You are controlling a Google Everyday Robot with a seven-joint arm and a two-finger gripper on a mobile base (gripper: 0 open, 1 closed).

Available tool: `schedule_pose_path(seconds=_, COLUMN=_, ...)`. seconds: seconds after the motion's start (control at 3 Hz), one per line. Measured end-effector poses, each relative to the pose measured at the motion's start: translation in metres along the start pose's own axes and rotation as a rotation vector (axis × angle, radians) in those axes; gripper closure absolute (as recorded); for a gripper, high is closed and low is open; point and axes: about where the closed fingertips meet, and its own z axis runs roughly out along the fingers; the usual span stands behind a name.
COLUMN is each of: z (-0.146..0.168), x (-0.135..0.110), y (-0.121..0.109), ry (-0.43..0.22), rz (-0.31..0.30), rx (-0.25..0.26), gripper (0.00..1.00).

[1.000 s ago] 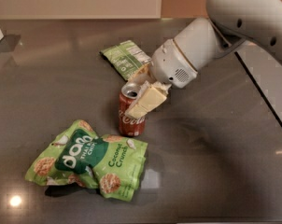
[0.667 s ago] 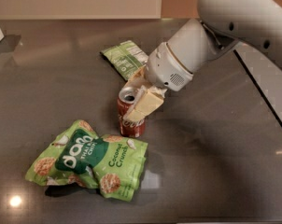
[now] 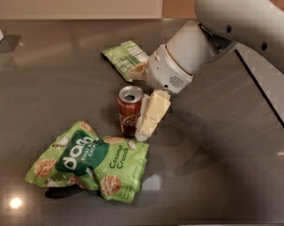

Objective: Move coke can near green rice chip bag

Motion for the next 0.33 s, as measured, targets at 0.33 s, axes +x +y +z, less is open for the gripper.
schedule_pose_path(seconds=0.33, z=0.0000, x=-0.0001, y=0.0000, ry=0.000, rz=0.000, rx=0.000, gripper=0.00)
